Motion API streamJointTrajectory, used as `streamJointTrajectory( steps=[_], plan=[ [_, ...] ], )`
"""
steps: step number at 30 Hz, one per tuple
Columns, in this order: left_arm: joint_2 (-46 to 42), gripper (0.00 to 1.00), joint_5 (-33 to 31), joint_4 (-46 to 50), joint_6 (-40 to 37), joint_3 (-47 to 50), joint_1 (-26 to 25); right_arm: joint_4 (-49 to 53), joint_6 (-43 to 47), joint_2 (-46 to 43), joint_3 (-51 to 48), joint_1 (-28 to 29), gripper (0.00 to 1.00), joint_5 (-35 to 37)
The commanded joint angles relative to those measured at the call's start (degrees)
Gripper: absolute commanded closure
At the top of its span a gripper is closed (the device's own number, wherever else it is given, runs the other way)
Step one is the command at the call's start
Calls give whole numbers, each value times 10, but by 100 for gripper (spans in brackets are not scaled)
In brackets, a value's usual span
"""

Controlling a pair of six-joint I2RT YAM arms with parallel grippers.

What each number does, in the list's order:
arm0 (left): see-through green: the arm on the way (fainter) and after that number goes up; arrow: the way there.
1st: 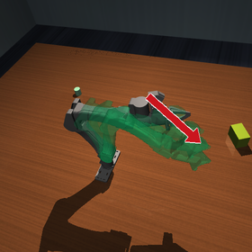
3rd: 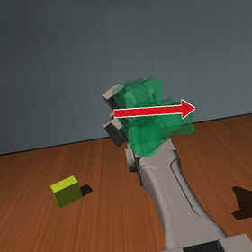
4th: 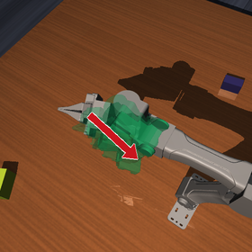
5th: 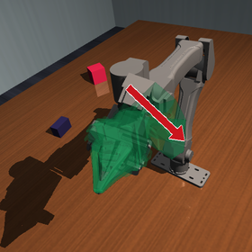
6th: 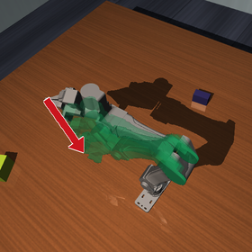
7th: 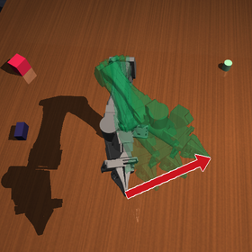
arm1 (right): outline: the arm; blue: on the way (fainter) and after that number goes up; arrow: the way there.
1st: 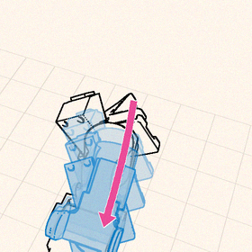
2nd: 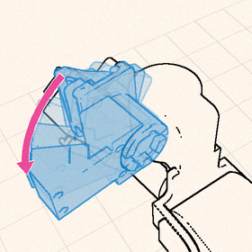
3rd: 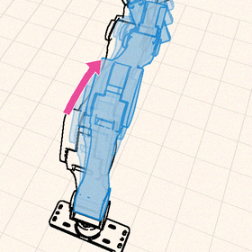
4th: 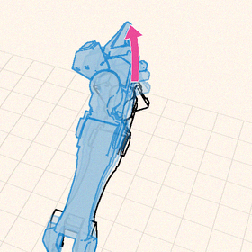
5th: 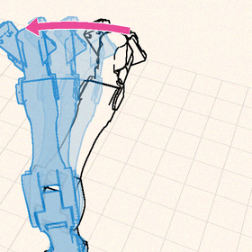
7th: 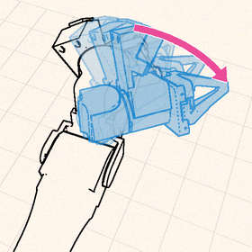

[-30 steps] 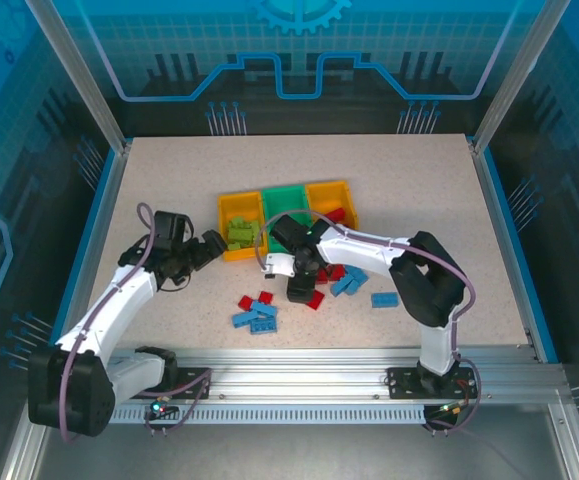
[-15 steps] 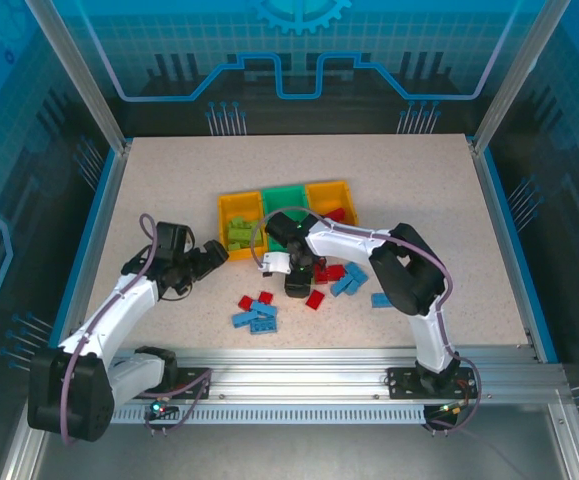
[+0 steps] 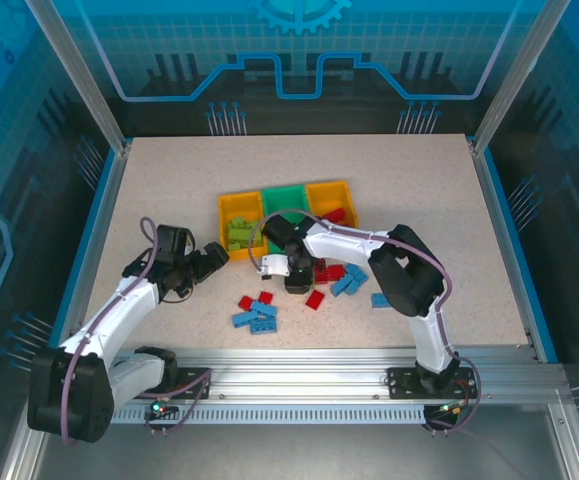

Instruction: Sort the legos into containers by color

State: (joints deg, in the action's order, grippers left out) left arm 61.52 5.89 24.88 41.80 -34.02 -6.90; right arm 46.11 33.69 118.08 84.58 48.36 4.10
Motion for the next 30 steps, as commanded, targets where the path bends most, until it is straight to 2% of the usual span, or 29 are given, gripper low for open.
streamJointTrajectory(
  steps=[1,15,21,30],
  plan=[
    [-13,1,10,-4,6,13,5,-9,-21,-10,26,13,66,9],
    [-24,1,8,-5,10,23,5,20,-58,-22,127,36,71,19],
    [-25,1,3,-9,19,32,5,44,-94,19,254,30,71,18],
    [-22,1,-4,8,22,30,5,103,-227,180,508,-7,71,5]
  ],
)
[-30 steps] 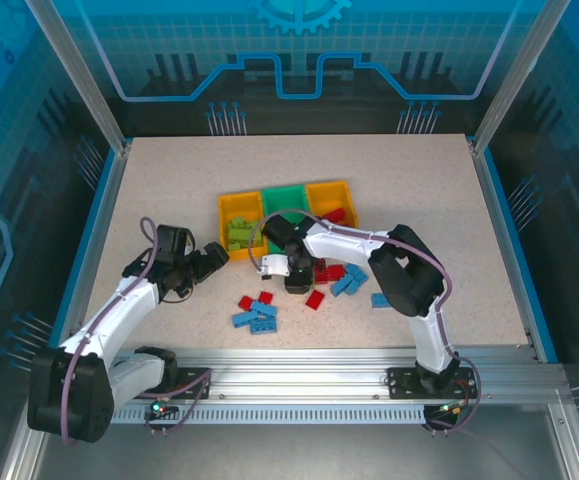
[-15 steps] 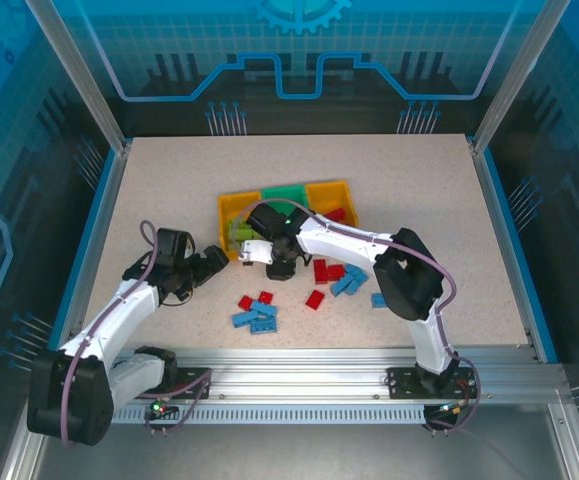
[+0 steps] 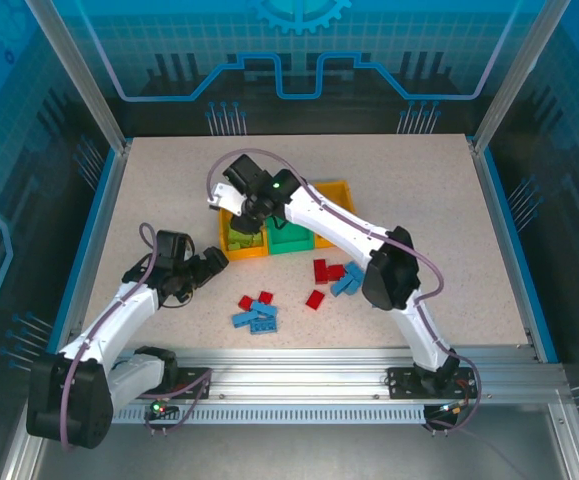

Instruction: Sort the legos into containers by color

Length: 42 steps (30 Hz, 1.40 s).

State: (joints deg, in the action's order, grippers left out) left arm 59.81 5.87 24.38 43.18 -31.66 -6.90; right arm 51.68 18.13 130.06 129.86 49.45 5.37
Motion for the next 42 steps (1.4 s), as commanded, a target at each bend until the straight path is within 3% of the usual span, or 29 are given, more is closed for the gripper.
streamJointTrajectory(
  steps=[1,9,12,15,17,18,21,25,28,34,37,42],
  plan=[
    [-5,1,-4,14,11,8,4,50,-90,75,74,-23,71,-8],
    [-4,1,-2,8,19,17,1,-10,-204,118,106,-49,64,-45],
    [-4,1,-2,9,18,17,2,-18,-227,117,113,-52,44,-56],
    [-4,1,-2,8,17,20,2,-26,-240,94,105,-51,33,-84],
    [-4,1,-2,7,18,23,1,-32,-252,68,90,-51,14,-91],
    [-4,1,-1,6,18,24,1,-35,-259,53,78,-50,11,-91],
    [-5,1,2,6,18,25,1,-28,-272,-7,20,-50,11,-77],
    [-11,1,-2,11,12,26,0,15,-332,-107,-118,-50,11,2],
    [-16,1,-14,11,4,26,-7,25,-431,-208,-285,-50,11,58],
    [-8,1,-25,-9,-22,21,-40,-62,-653,-373,-574,-37,14,45],
    [-2,1,-33,-5,-38,13,-59,-73,-707,-389,-624,-10,16,34],
    [6,1,-56,16,-51,0,-94,-29,-740,-335,-603,21,16,36]
  ],
)
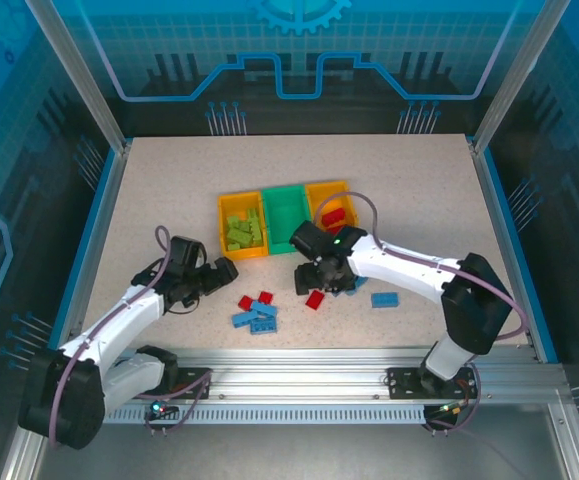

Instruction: Sort the legos into containers by color

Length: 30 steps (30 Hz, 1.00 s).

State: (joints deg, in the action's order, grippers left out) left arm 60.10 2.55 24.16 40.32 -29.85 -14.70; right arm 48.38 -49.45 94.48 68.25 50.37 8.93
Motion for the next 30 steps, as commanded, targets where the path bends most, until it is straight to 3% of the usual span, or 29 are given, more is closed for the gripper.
streamJointTrajectory(
  steps=[1,8,18,23,28,30],
  plan=[
    [1,1,-26,23,-23,-20,-23,-3,-72,27,9,15,16,-8],
    [-15,1,-47,33,-18,-15,-64,-39,-106,59,-15,16,18,-26],
    [-33,1,-56,40,-17,-1,-68,-62,-106,102,-25,8,27,-57],
    [-45,1,-61,46,-19,0,-68,-66,-97,120,-25,0,47,-55],
    [-50,1,-66,53,-21,-3,-68,-55,-87,111,-18,2,73,-35],
    [-50,1,-66,54,-20,-3,-68,-43,-77,95,-10,7,77,-22]
  ],
)
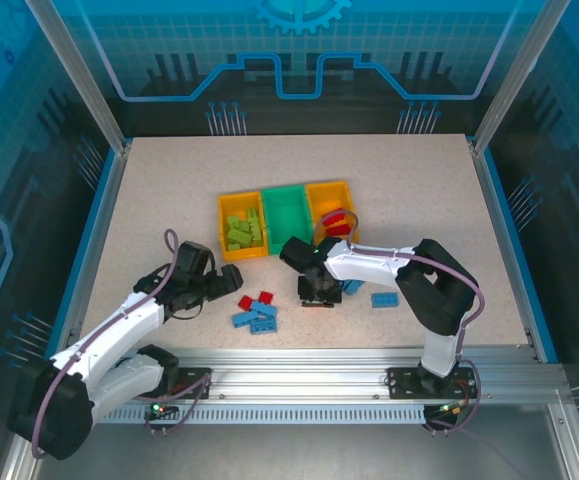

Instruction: Sort the legos into containers by color

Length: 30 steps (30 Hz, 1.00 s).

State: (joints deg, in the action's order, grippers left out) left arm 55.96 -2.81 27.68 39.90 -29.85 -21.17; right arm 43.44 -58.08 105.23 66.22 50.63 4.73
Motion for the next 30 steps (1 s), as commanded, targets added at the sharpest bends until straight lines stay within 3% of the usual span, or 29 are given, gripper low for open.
streamJointTrajectory(
  steps=[1,6,13,18,25,30],
  plan=[
    [-9,1,-13,19,-17,-3,-3,14,18,-24,18,6,77,27],
    [-8,1,-13,28,-17,-8,-4,66,83,-82,70,-5,76,84],
    [-15,1,-29,53,-28,-22,-26,28,215,-117,93,-131,77,99],
    [-21,1,-16,44,-47,-25,-47,12,303,-49,161,-205,77,99],
    [-11,1,-20,50,-77,-39,-93,27,352,80,288,-247,76,86],
    [18,1,-37,70,-87,-59,-133,49,366,150,359,-258,68,73]
  ],
)
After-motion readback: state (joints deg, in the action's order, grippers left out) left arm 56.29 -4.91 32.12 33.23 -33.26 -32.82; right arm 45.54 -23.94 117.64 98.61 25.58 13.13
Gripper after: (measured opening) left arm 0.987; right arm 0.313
